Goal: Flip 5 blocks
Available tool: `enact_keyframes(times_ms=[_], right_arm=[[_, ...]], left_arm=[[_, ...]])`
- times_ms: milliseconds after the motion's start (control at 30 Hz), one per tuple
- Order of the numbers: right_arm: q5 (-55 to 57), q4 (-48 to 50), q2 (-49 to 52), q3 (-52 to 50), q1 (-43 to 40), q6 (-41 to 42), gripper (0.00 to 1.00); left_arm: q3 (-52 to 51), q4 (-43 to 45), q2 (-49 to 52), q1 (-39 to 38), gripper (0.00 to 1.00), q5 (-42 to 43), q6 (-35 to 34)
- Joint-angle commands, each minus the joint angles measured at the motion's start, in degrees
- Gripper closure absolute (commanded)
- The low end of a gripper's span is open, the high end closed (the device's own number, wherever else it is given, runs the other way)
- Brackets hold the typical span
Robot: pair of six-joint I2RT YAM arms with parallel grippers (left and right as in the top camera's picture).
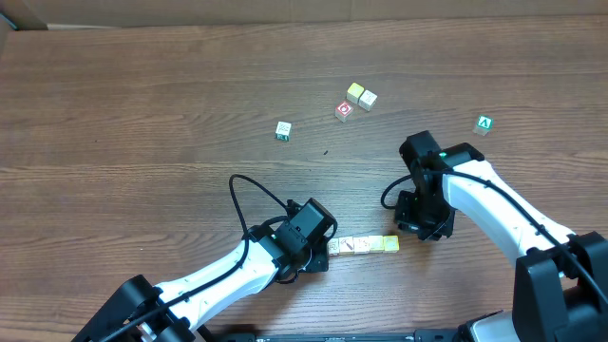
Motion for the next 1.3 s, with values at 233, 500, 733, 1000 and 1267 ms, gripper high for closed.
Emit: enact_keyframes(times_ms=[233,500,733,1000,1267], right_arm=[[0.61,1.66,-0.09,-0.59,-3.17,-0.22,0.91],[0.59,4.76,-0.09,-4.83,-3.17,-0.15,0.96],[0.33,7.82,-0.09,-7.8,-2.97,-3.13,0.96],[-7.1,13.66,-0.09,-10.58,-0.66,-10.75,0.96],[-9.05,14.01,-0.09,-10.58,1.49,-12.48,0.96]], left_arm=[[-0.42,-0.17,0.48,0.59,0.96,0.39,1.6],[-0.42,-0.17,0.48,0.59,0.96,0.39,2.97],[-0.42,-0.2,0.48,0.59,0.96,0.39,4.61],[-0.42,-0.17,0.48,0.59,0.96,0.35,6.21],[-0.42,-0.22,0.48,0.59,0.87,0.39,6.95]])
